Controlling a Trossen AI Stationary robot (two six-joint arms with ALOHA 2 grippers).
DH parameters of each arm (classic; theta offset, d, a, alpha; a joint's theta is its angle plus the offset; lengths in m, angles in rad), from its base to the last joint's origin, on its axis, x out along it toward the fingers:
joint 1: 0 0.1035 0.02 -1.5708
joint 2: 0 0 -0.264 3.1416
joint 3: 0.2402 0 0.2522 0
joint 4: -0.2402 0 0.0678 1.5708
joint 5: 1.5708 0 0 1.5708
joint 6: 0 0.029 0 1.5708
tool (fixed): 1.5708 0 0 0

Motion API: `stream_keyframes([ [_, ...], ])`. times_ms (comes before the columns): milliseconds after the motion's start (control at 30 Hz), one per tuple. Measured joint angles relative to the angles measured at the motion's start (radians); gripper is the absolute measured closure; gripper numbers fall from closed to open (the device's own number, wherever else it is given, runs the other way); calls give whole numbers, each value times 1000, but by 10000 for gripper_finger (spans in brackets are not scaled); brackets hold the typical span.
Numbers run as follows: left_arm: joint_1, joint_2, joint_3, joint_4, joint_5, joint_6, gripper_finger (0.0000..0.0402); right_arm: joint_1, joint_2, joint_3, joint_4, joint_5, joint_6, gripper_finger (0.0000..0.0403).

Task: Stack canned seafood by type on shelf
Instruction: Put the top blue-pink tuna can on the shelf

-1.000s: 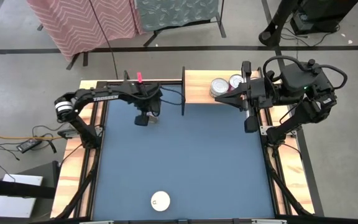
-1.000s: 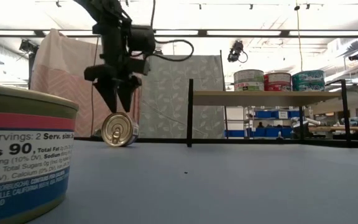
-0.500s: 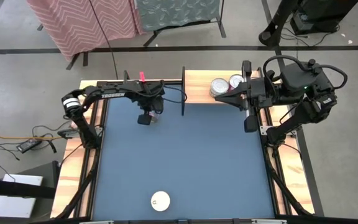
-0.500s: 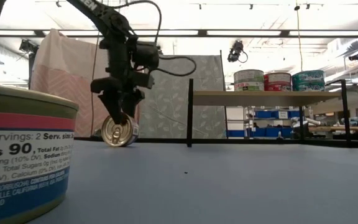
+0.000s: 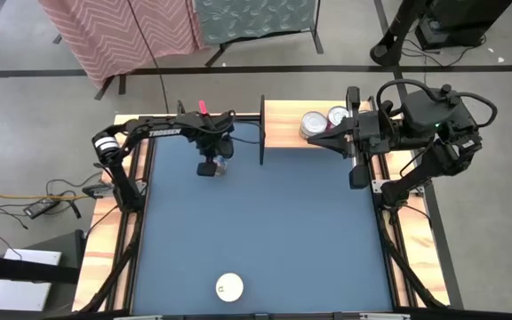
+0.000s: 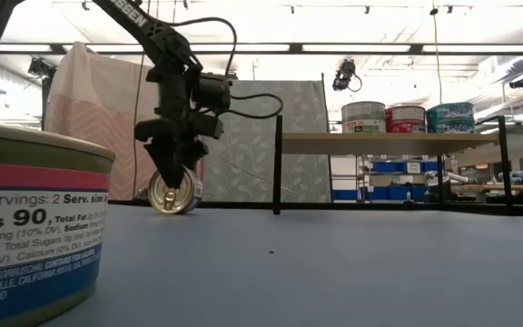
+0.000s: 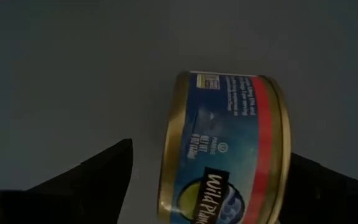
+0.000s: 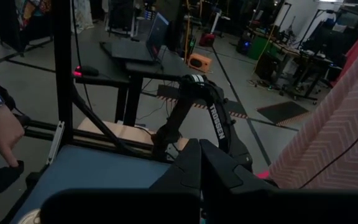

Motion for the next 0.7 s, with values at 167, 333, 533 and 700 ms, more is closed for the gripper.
stream_keyframes([
  [167, -2, 26, 0, -7, 4, -1, 87, 0, -2, 0, 0, 1, -1, 395],
  [333, -2, 31, 0, -3, -1, -3, 113, 0, -3, 0, 0, 1, -2, 395],
  [533, -1, 31, 0, -5, -10, -2, 179, 0, -3, 0, 0, 1, -8, 395],
  [700, 0, 31, 0, -9, -11, -2, 217, 0, -3, 0, 0, 1, -10, 395],
])
